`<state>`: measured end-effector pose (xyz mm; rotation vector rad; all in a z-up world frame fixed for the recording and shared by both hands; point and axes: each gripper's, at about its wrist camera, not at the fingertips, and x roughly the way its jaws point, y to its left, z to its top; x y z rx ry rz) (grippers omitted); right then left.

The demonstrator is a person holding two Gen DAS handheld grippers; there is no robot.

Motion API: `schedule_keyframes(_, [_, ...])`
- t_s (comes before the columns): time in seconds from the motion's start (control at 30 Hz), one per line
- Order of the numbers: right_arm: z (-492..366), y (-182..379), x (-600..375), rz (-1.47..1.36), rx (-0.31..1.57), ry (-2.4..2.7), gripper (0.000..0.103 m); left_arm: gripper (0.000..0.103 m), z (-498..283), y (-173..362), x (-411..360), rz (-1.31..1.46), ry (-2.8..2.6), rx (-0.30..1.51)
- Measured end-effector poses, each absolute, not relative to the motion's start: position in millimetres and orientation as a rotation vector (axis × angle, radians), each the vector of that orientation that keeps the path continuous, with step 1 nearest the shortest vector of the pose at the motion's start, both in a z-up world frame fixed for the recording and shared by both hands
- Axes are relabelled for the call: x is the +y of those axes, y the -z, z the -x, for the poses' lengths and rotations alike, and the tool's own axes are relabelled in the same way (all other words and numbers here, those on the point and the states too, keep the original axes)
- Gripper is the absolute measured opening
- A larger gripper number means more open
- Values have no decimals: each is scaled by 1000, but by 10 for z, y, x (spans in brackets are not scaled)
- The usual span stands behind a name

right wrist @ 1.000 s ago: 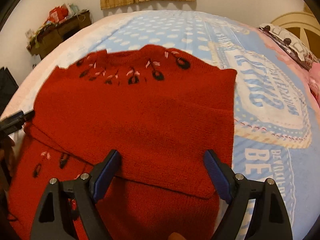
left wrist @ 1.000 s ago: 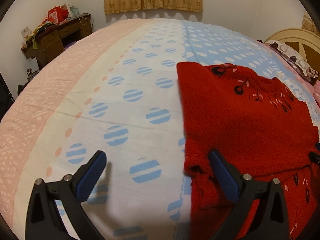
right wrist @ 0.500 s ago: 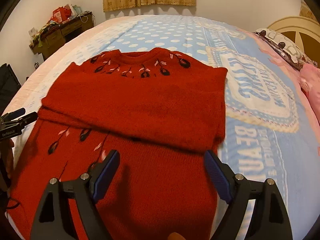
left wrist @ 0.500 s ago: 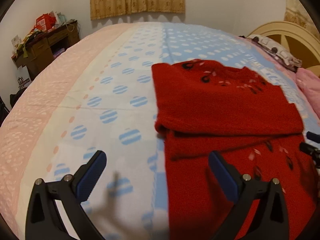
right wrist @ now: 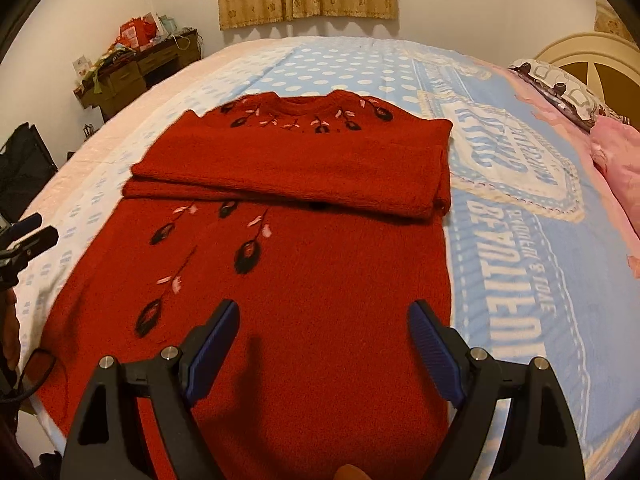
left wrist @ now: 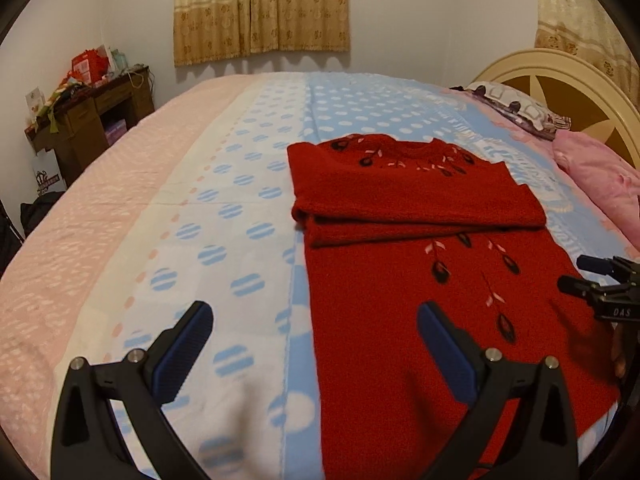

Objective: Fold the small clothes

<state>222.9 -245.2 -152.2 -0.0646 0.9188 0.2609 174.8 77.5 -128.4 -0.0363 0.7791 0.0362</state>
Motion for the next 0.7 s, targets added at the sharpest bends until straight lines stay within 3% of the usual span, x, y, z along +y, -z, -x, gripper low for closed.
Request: schedule_keyframes(0.7, [-1481,1398,-2511,55,856,-269,86,103,-714,1215,937,-35,-75,714])
